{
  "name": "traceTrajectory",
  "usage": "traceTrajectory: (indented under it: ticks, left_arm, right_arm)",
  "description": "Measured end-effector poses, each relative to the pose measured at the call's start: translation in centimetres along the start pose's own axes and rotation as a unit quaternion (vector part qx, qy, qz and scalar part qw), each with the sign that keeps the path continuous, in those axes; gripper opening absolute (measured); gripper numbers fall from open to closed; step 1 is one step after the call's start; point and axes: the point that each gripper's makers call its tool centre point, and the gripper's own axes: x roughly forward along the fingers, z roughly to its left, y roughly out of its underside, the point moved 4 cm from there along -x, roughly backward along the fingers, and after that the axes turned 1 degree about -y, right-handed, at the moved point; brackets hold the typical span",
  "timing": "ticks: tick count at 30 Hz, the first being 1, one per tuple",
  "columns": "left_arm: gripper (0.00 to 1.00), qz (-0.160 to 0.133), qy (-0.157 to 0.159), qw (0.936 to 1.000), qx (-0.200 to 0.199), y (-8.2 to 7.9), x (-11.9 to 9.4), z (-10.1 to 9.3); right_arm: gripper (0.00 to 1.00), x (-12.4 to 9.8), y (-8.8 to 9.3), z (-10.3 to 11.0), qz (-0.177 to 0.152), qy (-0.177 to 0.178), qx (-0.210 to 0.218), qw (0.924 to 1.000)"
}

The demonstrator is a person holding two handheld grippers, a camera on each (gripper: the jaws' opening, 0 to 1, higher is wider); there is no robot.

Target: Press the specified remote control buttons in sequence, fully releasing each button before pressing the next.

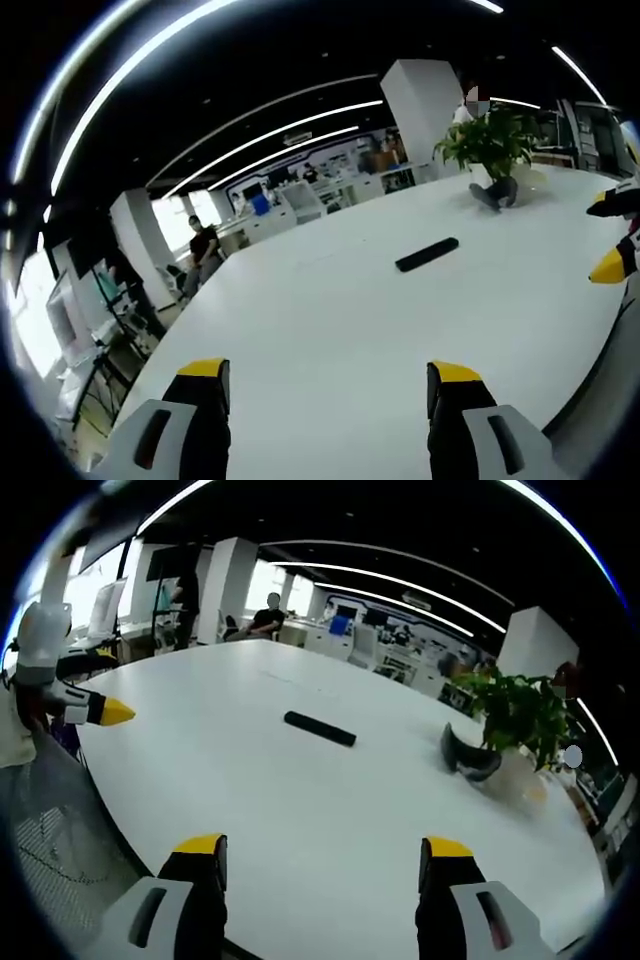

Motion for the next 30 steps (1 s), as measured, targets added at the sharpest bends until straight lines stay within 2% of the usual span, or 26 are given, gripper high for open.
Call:
traceTrajectory:
  ticks: [8, 10, 12, 15, 19, 30]
  left_arm:
    - [0.82, -0.016, 0.002, 0.9999, 0.000, -0.5, -0.3, -0.1]
    - [0.82, -0.029, 0.006, 0.9996, 0.000, -0.9, -0.7, -0.3]
    - [0.82, -0.056, 0.009, 0.9984, 0.000, -1.7, -1.2, -0.4]
    - [0.82, -0.069, 0.012, 0.9975, 0.002, -2.1, -1.4, -0.5]
    - [0.82, -0.059, 0.011, 0.9982, 0.005, -1.8, -1.1, -0.5]
    - [0.82, -0.060, 0.017, 0.9980, 0.013, -1.9, -1.0, -0.7]
  right_arm:
    - [0.76, -0.1, -0.1, 0.0, -0.003, -0.001, -0.006, 1.0000]
    - [0.76, -0.1, -0.1, 0.0, -0.004, 0.000, -0.004, 1.0000]
    - [0.76, -0.2, -0.2, -0.2, -0.010, 0.002, -0.001, 0.9999]
    - [0.76, -0.3, -0.4, -0.4, -0.018, 0.007, 0.002, 0.9998]
    - [0.74, -0.2, -0.3, -0.4, -0.012, 0.007, 0.001, 0.9999]
    - [0.75, -0.4, -0.6, -0.8, -0.019, 0.017, 0.008, 0.9996]
